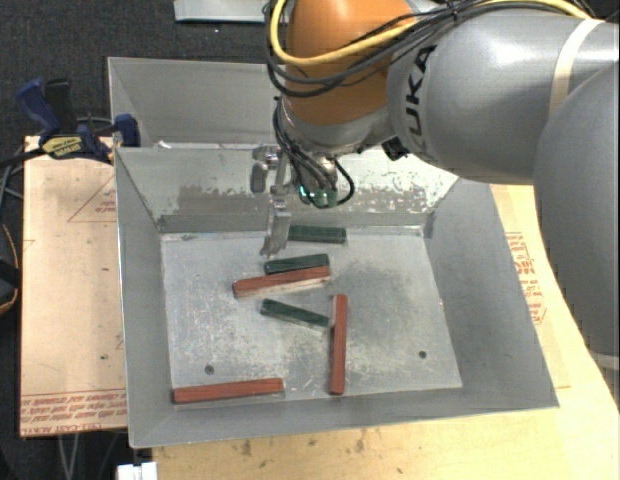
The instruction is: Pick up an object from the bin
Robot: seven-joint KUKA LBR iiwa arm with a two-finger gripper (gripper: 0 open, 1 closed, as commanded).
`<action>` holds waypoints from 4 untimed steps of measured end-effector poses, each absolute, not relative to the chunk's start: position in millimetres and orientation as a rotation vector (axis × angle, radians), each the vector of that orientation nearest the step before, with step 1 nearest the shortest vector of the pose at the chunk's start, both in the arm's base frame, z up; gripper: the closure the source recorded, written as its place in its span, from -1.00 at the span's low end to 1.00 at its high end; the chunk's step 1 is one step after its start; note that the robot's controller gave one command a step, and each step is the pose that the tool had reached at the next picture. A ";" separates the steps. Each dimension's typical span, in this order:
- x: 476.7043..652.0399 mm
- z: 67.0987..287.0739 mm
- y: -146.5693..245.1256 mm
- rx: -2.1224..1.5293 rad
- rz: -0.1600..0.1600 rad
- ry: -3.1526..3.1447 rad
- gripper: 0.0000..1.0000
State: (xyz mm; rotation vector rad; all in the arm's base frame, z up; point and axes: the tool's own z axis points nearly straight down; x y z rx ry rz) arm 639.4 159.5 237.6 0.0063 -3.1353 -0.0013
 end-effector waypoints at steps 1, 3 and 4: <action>641.0 243.0 158.7 0.002 -0.003 -3.144 -1.00; 641.9 157.2 78.8 0.314 0.000 -3.124 -1.00; 648.1 153.7 77.0 0.392 0.000 -3.121 -1.00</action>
Offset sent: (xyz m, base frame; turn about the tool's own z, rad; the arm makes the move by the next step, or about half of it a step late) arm 0.0032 -0.0932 -0.0776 -0.2121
